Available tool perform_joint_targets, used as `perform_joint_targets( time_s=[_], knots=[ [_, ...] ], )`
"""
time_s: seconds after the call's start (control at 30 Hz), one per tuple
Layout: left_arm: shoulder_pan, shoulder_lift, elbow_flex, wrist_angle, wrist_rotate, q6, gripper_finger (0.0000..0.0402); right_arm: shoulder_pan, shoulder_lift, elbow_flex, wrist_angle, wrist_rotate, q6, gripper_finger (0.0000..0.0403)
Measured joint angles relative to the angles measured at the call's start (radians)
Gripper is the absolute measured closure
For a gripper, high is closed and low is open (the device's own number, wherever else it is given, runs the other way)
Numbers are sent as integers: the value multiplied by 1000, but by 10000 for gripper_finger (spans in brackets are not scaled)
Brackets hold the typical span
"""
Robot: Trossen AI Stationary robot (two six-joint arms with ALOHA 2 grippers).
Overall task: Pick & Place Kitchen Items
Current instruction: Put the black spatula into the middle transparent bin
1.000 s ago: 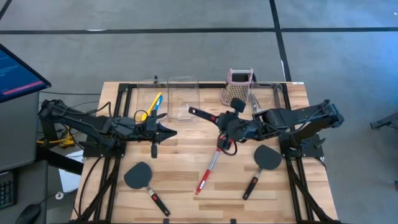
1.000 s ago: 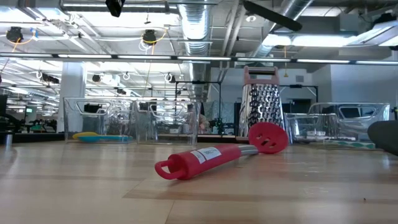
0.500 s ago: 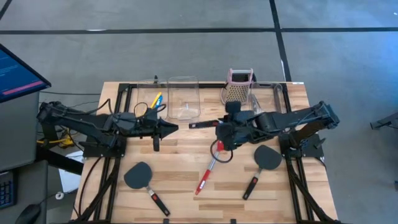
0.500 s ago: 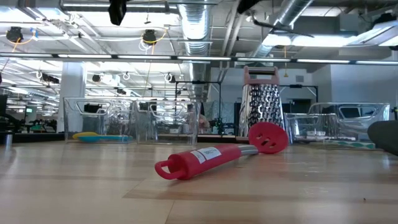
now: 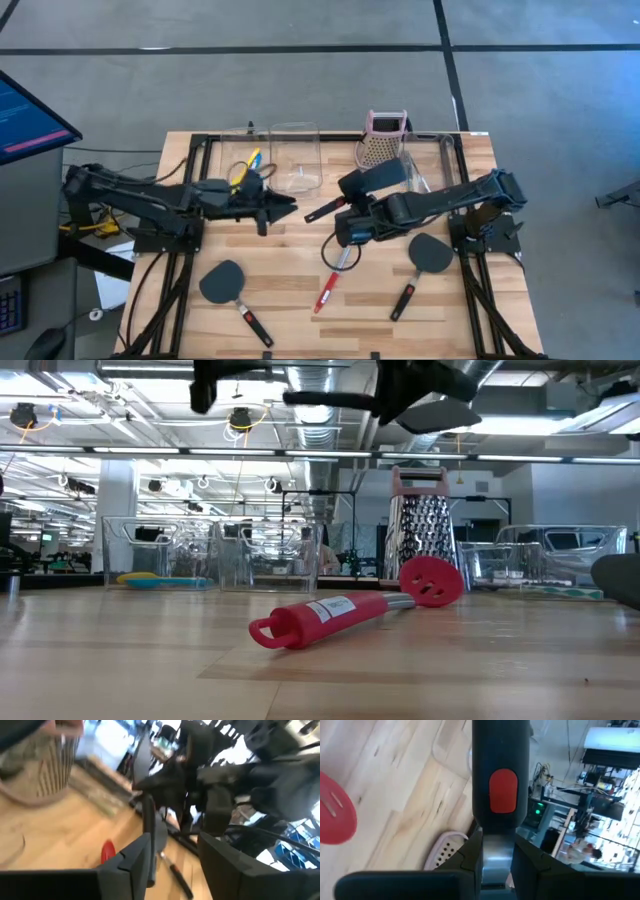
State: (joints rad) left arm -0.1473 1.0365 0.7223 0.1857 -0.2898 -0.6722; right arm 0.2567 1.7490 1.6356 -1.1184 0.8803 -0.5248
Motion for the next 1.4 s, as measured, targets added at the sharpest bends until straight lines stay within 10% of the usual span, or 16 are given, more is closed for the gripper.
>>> perform_joint_targets(
  time_s=[1.4],
  knots=[
    [104,446,81,333,217,-139,232,5,24,-1,64,33,-106,340]
  ],
)
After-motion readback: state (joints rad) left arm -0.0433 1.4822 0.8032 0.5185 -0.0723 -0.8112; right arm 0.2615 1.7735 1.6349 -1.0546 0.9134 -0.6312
